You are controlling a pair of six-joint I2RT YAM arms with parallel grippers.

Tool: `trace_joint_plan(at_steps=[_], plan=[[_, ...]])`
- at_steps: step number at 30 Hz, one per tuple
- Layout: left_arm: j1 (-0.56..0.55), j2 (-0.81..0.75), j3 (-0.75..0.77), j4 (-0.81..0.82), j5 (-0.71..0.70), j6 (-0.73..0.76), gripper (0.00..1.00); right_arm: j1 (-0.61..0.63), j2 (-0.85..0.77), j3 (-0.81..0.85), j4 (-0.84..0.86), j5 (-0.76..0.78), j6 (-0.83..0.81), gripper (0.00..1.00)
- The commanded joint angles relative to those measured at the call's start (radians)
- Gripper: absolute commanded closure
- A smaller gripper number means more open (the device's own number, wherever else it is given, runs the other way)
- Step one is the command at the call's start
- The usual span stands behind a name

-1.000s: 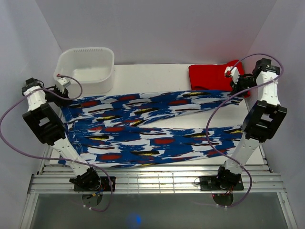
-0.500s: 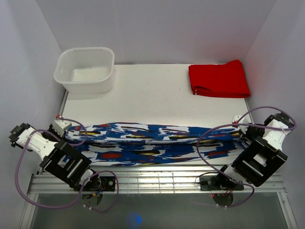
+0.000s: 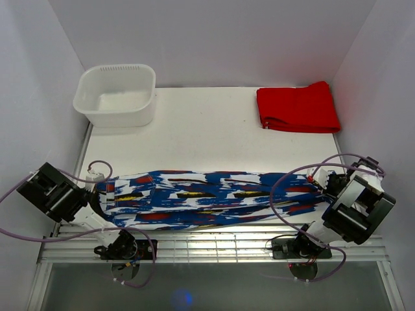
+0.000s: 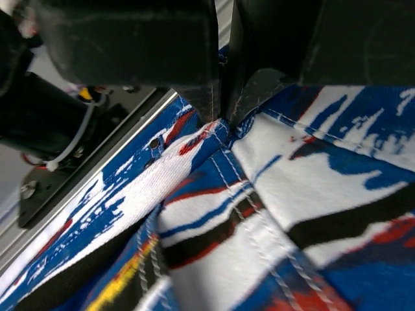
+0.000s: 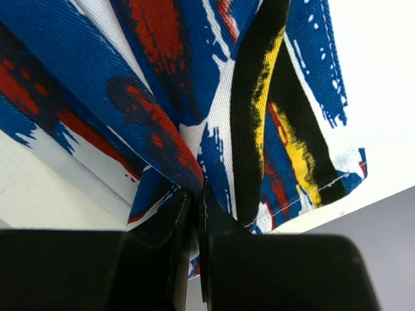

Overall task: Fold and stack the trousers
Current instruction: Fold the trousers

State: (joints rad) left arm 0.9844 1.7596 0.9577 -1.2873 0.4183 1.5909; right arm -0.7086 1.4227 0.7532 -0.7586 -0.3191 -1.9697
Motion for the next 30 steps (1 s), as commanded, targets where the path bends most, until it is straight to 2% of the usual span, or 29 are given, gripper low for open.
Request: trace_joint_plan(at_steps=[1,6,9,12,16,21,24,27,30], plan=[[-0.065,0.121,0.065,0.434,-0.072,-0.252,1.00,0.062,0.036,0.009,0.186,0.061,0.043,0.92],[-0.249,0.144,0.192,0.525,-0.072,-0.433,1.00,0.173,0.068,0.084,0.202,0.055,0.175,0.92],[-0.289,0.173,0.312,0.546,-0.078,-0.494,1.00,0.189,0.074,0.113,0.174,0.052,0.192,0.92],[-0.288,0.218,0.445,0.508,-0.062,-0.503,1.00,0.189,0.065,0.120,0.159,0.071,0.180,0.92],[-0.276,0.196,0.524,0.410,0.017,-0.454,1.00,0.176,0.021,0.109,0.142,0.048,0.160,0.92],[-0.225,0.040,0.536,0.346,0.181,-0.384,1.00,0.160,-0.050,0.185,0.142,-0.046,0.189,0.92],[-0.178,-0.002,0.544,0.315,0.241,-0.318,1.00,0.123,-0.059,0.257,0.137,-0.100,0.201,0.92],[-0.152,-0.011,0.514,0.273,0.234,-0.231,1.00,0.075,-0.061,0.276,0.098,-0.129,0.154,0.92],[-0.145,0.014,0.432,0.322,0.194,-0.207,1.00,0.060,-0.061,0.189,0.097,-0.089,0.062,0.92]])
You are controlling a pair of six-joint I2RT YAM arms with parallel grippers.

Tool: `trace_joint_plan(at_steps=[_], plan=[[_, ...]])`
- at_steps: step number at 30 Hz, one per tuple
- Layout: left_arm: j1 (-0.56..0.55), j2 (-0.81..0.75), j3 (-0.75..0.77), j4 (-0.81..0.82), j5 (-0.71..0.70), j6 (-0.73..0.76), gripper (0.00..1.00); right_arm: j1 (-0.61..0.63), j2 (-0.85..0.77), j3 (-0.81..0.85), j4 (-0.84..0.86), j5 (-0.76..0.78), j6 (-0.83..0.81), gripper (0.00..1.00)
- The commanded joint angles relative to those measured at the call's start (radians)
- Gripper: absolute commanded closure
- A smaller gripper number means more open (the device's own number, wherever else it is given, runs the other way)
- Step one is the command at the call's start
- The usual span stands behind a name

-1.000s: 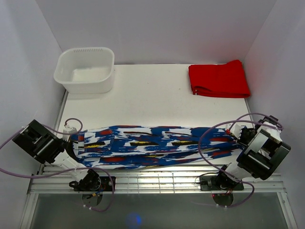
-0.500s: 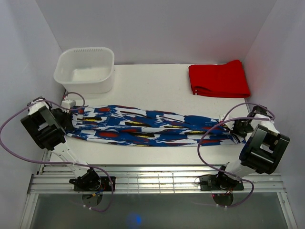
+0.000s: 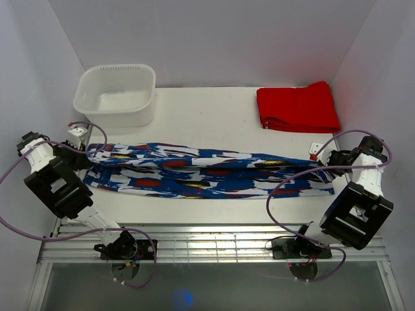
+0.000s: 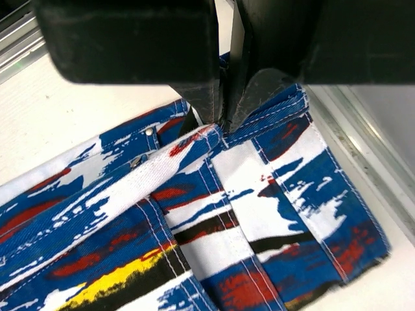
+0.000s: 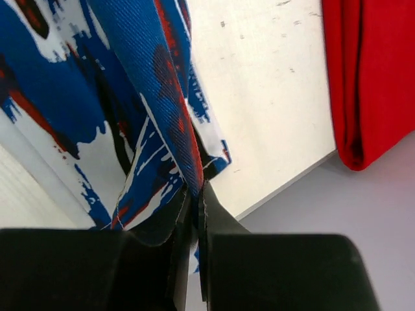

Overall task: Fold and stack the trousers
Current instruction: Fold the trousers

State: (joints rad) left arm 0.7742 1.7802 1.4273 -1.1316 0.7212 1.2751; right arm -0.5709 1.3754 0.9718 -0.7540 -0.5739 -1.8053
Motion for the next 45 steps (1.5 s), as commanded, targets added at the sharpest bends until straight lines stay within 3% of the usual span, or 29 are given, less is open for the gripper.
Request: trace_joint_plan(at_steps=[1,4,5,7,8,9,11,15,16,20,23,25,27,30,32,34,38,45], plan=[[0.065,0.005,-0.056,0.182,-0.133,0.110,1.00,-0.078,-0.016,-0.060,0.102,0.175,-0.123,0.92],[0.065,0.054,-0.113,0.231,-0.173,0.101,1.00,-0.078,-0.042,-0.209,0.206,0.203,-0.176,0.92],[0.065,0.071,-0.125,0.237,-0.186,0.096,0.91,-0.078,-0.056,-0.246,0.235,0.219,-0.196,0.92],[0.065,0.077,-0.157,0.236,-0.218,0.125,0.73,-0.075,-0.071,-0.326,0.322,0.236,-0.232,0.78],[0.066,0.073,-0.163,0.231,-0.235,0.133,0.66,-0.073,-0.081,-0.332,0.331,0.250,-0.230,0.48],[0.079,0.046,-0.165,0.193,-0.224,0.171,0.41,-0.073,-0.084,-0.326,0.332,0.247,-0.224,0.34],[0.109,0.004,-0.133,0.120,-0.107,0.233,0.02,-0.076,-0.079,-0.256,0.312,0.241,-0.142,0.19],[0.138,-0.085,-0.032,-0.075,0.018,0.317,0.02,-0.131,-0.036,-0.050,0.136,0.175,-0.077,0.16],[0.139,-0.108,-0.012,-0.104,0.038,0.322,0.02,-0.141,-0.030,-0.015,0.099,0.161,-0.072,0.06],[0.134,-0.177,0.045,-0.234,0.130,0.372,0.02,-0.172,-0.035,0.103,-0.040,0.121,-0.091,0.10],[0.099,-0.234,0.013,-0.201,0.172,0.287,0.02,-0.176,-0.045,0.113,-0.076,0.126,-0.110,0.10],[0.010,-0.264,-0.048,-0.166,0.149,0.235,0.02,-0.175,-0.047,0.096,-0.105,0.137,-0.146,0.10],[-0.103,-0.324,-0.140,-0.035,0.129,0.039,0.02,-0.175,-0.062,0.055,-0.075,0.187,-0.199,0.10],[-0.247,-0.367,-0.244,0.158,0.049,-0.196,0.04,-0.175,-0.091,-0.071,0.111,0.275,-0.226,0.10],[-0.320,-0.354,-0.327,0.206,-0.030,-0.253,0.12,-0.176,-0.093,-0.099,0.198,0.305,-0.206,0.10],[-0.338,-0.311,-0.393,0.262,-0.066,-0.330,0.28,-0.175,-0.079,-0.062,0.183,0.293,-0.139,0.10],[-0.343,-0.205,-0.480,0.332,-0.178,-0.390,0.56,-0.173,-0.009,0.115,0.014,0.215,-0.008,0.10],[-0.238,-0.015,-0.469,0.392,-0.350,-0.344,0.79,-0.153,0.071,0.255,-0.184,0.163,0.168,0.07]])
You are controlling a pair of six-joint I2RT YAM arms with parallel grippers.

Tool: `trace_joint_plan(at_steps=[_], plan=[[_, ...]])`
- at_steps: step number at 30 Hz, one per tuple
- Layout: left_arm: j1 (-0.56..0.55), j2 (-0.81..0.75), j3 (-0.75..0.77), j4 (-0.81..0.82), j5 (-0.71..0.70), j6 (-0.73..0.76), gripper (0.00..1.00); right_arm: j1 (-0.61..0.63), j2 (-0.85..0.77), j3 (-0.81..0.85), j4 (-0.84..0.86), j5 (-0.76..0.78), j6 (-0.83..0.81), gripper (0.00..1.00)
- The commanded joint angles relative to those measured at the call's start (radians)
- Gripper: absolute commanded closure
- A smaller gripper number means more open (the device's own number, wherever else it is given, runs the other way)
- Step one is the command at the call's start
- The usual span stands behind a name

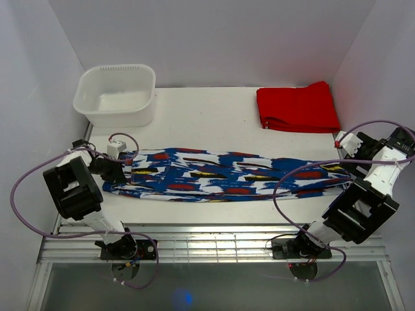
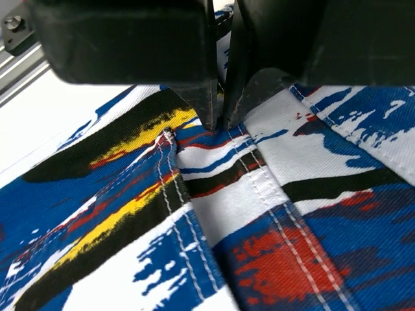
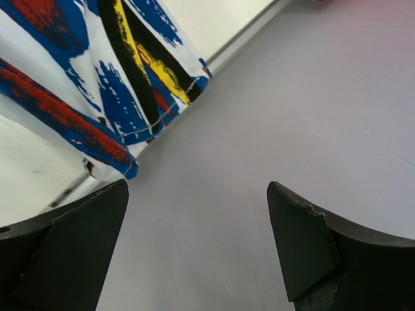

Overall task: Fold and stack the trousers
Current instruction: Fold the trousers

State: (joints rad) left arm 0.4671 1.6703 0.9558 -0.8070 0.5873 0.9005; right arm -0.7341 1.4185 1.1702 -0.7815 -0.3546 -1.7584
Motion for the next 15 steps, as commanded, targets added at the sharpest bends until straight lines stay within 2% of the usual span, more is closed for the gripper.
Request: trace_joint_plan(at_steps=[1,5,7,8,9,10,12,13,15], plan=[[0.088,0.107,0.018,0.072,-0.230,0.050,0.80,0.010,0.036,0.069,-0.171,-0.063,0.146,0.06],[0.162,0.155,0.109,0.072,-0.274,0.127,0.81,0.013,0.104,0.141,-0.252,-0.101,0.292,0.02],[0.182,0.155,0.161,0.072,-0.274,0.161,0.77,0.018,0.131,0.183,-0.277,-0.109,0.404,0.00],[0.182,0.154,0.178,0.071,-0.276,0.161,0.75,0.018,0.161,0.196,-0.303,-0.121,0.436,0.05],[0.183,0.148,0.198,0.051,-0.268,0.167,0.65,0.018,0.172,0.209,-0.309,-0.124,0.476,0.07],[0.183,0.140,0.234,0.039,-0.248,0.167,0.58,0.019,0.184,0.220,-0.309,-0.127,0.564,0.09],[0.179,0.087,0.254,0.010,-0.170,0.169,0.47,0.018,0.217,0.252,-0.334,-0.145,0.631,0.13],[0.177,0.060,0.256,0.002,-0.134,0.184,0.38,0.018,0.232,0.256,-0.338,-0.152,0.708,0.14],[0.141,0.007,0.241,-0.001,-0.070,0.173,0.33,0.019,0.246,0.264,-0.358,-0.175,0.781,0.19]])
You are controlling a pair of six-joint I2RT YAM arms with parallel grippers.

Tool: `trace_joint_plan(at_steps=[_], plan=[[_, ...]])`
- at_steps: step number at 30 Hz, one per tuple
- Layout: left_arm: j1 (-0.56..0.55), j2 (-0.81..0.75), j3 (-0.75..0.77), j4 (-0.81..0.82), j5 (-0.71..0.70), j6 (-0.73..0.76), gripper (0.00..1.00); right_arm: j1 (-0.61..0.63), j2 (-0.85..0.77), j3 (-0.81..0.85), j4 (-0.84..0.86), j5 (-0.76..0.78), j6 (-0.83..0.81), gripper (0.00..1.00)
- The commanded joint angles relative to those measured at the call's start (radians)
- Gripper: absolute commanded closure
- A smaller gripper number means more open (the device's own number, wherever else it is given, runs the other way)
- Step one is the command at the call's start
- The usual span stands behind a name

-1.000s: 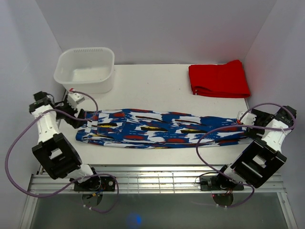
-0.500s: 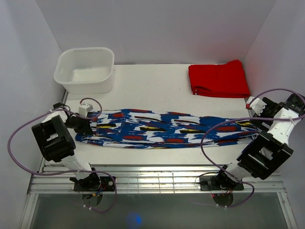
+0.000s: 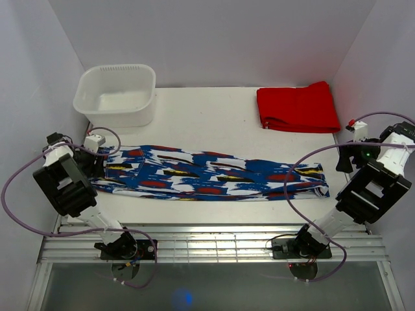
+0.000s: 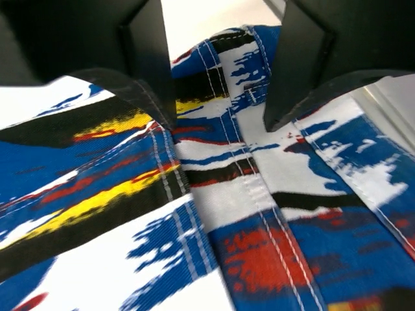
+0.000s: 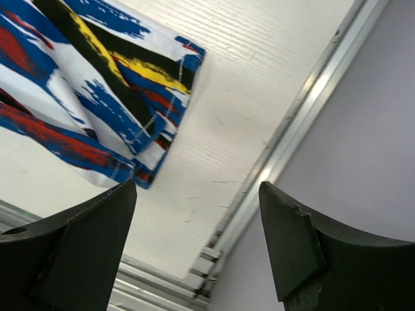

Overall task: Fold and stack the trousers
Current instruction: Fold the trousers

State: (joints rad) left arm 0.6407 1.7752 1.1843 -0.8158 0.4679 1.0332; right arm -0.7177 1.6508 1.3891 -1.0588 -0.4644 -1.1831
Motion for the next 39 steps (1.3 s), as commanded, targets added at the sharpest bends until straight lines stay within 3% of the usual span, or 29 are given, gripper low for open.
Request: trace_joint_plan(at_steps=[1,5,10,13,15,19,23,26,30,34,39], plan=[[-0.047,-0.152,-0.011,0.003,0.063,0.031,0.32,0.003,0.030,0.044,-0.089,-0.069,0.245,0.20],[-0.145,-0.272,-0.095,0.004,0.115,-0.014,0.28,0.000,0.040,-0.019,-0.118,-0.102,0.364,0.13],[-0.184,-0.316,-0.163,0.009,0.167,-0.088,0.27,0.001,0.020,-0.151,-0.081,-0.074,0.474,0.14],[-0.184,-0.330,-0.193,0.012,0.179,-0.114,0.26,0.001,-0.040,-0.206,-0.015,-0.060,0.467,0.08],[-0.187,-0.341,-0.203,0.001,0.189,-0.111,0.26,0.011,-0.114,-0.234,0.016,-0.089,0.369,0.09],[-0.188,-0.330,-0.193,-0.031,0.215,-0.094,0.26,0.014,-0.209,-0.269,0.026,-0.106,-0.070,0.11],[-0.196,-0.286,-0.158,-0.083,0.215,-0.093,0.26,0.015,-0.177,-0.228,-0.071,-0.077,-0.425,0.13],[-0.196,-0.252,-0.147,-0.088,0.196,-0.117,0.26,0.029,-0.126,-0.219,-0.099,-0.019,-0.551,0.14],[-0.196,-0.241,-0.152,-0.088,0.198,-0.142,0.25,0.060,-0.102,-0.243,-0.012,0.013,-0.590,0.12],[-0.196,-0.243,-0.155,-0.088,0.201,-0.151,0.25,0.092,-0.082,-0.248,-0.067,0.010,-0.619,0.13],[-0.196,-0.224,-0.163,-0.079,0.186,-0.156,0.25,0.150,-0.095,-0.321,-0.032,0.059,-0.616,0.29]])
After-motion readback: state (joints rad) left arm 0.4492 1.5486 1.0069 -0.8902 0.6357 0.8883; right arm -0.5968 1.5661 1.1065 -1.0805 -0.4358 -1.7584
